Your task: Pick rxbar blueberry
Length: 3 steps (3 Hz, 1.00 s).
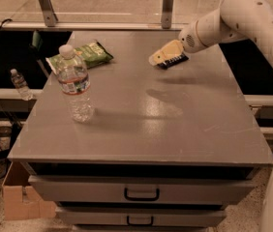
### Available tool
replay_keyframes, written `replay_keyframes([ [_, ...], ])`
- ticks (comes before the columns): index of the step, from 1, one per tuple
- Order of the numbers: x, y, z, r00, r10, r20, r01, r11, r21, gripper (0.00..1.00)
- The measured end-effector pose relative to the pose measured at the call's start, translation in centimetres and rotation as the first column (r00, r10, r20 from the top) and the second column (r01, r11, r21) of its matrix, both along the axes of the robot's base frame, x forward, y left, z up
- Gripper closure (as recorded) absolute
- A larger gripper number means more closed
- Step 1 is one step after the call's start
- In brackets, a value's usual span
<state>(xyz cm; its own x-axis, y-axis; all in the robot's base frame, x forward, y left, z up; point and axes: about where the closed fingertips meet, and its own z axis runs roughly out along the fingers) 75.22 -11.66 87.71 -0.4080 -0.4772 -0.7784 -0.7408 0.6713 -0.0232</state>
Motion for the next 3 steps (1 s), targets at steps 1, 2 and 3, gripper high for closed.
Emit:
replay_keyframes([
  [1,1.6,0.4,-2.4,0.9996,-0.018,-0.023,0.019,0.999,0.042,0.00],
  [2,3.5,-1.2,-4.6,0.9965,-0.080,-0.026,0.081,0.995,0.058,0.03],
  [3,4.2,-2.0,-5.2,0.9942,-0.105,-0.020,0.106,0.992,0.067,0.25],
])
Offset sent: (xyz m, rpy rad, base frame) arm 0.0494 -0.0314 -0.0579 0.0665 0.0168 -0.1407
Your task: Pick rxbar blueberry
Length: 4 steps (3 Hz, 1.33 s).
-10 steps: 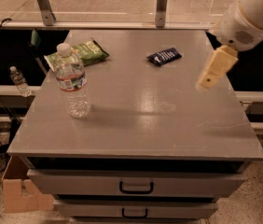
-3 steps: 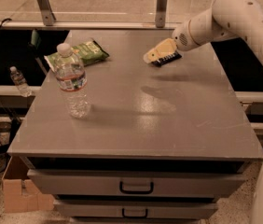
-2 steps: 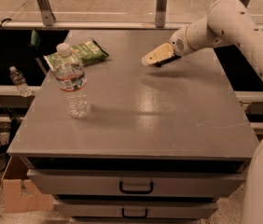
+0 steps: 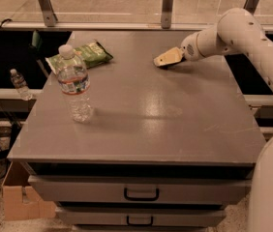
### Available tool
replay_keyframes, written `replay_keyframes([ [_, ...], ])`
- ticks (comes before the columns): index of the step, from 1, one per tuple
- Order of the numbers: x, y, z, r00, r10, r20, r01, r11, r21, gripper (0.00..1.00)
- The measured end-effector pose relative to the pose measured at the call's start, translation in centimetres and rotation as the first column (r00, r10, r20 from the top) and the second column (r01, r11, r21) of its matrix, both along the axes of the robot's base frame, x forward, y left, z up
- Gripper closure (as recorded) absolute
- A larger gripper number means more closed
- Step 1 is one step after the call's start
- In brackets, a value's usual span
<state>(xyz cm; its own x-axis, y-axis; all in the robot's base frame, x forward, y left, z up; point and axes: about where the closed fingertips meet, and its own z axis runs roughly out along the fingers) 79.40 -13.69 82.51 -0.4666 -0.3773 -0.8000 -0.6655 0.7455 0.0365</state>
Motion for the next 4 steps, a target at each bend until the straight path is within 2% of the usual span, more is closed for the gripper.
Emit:
replay_keyframes([
  [3,0.00,0.01,0.90,1.0000,0.000,0.000,0.000,1.000,0.000,0.94],
  [4,0.00,0.01,0.96,1.0000,0.000,0.000,0.000,1.000,0.000,1.00],
])
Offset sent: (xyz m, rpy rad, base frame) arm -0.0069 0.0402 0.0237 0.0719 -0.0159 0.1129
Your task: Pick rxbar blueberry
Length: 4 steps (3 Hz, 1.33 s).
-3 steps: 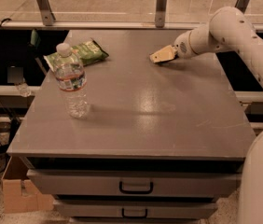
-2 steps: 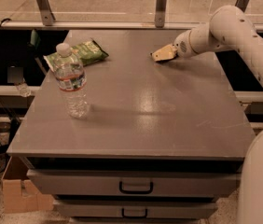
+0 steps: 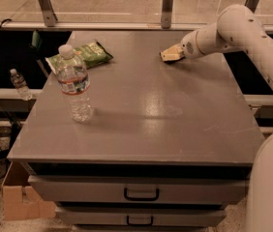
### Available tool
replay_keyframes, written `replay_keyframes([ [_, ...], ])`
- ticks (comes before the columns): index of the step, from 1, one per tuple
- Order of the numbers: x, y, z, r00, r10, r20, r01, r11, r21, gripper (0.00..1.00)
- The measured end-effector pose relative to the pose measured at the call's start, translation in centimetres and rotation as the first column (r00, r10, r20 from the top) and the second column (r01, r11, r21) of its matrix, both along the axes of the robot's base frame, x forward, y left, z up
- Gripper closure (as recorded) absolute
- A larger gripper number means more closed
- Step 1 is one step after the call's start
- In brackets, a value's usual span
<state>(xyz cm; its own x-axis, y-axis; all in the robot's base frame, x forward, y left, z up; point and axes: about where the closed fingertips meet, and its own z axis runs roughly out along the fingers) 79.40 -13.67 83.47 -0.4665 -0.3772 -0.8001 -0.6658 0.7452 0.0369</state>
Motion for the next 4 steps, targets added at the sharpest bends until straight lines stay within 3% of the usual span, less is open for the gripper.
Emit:
replay_keyframes([
  [1,-1.9,2.2,3.5,0.9918,0.117,0.051,-0.118,0.993,0.023,1.00],
  [2,-5.4,4.2,10.8,0.9461,0.269,0.181,-0.283,0.957,0.058,1.00],
  [3,-8.1,5.4,15.6,0.8815,0.383,0.277,-0.423,0.900,0.105,1.00],
  [4,-10.0,6.7,18.8,0.8109,0.483,0.330,-0.554,0.815,0.168,1.00],
])
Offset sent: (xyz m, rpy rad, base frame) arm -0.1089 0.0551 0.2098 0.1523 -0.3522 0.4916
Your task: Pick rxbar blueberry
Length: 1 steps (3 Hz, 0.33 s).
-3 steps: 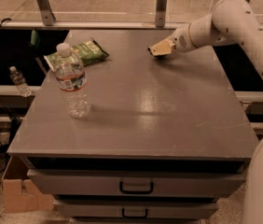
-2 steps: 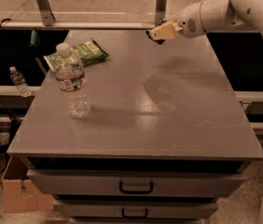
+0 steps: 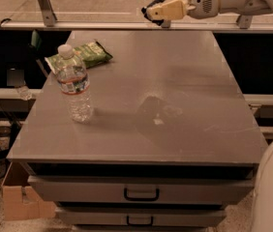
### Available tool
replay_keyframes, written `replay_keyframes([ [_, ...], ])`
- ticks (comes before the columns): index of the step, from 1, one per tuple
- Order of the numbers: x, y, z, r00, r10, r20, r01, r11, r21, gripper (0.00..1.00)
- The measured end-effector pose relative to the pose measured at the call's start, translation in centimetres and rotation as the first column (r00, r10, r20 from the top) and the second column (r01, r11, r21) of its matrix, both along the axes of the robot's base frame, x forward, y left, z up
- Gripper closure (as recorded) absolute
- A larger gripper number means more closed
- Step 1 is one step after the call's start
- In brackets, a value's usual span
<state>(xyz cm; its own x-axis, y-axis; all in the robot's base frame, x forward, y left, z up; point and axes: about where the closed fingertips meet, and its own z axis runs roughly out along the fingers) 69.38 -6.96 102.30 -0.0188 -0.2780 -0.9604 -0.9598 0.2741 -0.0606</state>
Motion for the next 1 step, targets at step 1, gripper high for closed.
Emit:
replay_keyframes([
  [1,-0.55,-0.23,0.98,0.9997,0.021,0.011,-0.021,1.000,0.005,1.00],
])
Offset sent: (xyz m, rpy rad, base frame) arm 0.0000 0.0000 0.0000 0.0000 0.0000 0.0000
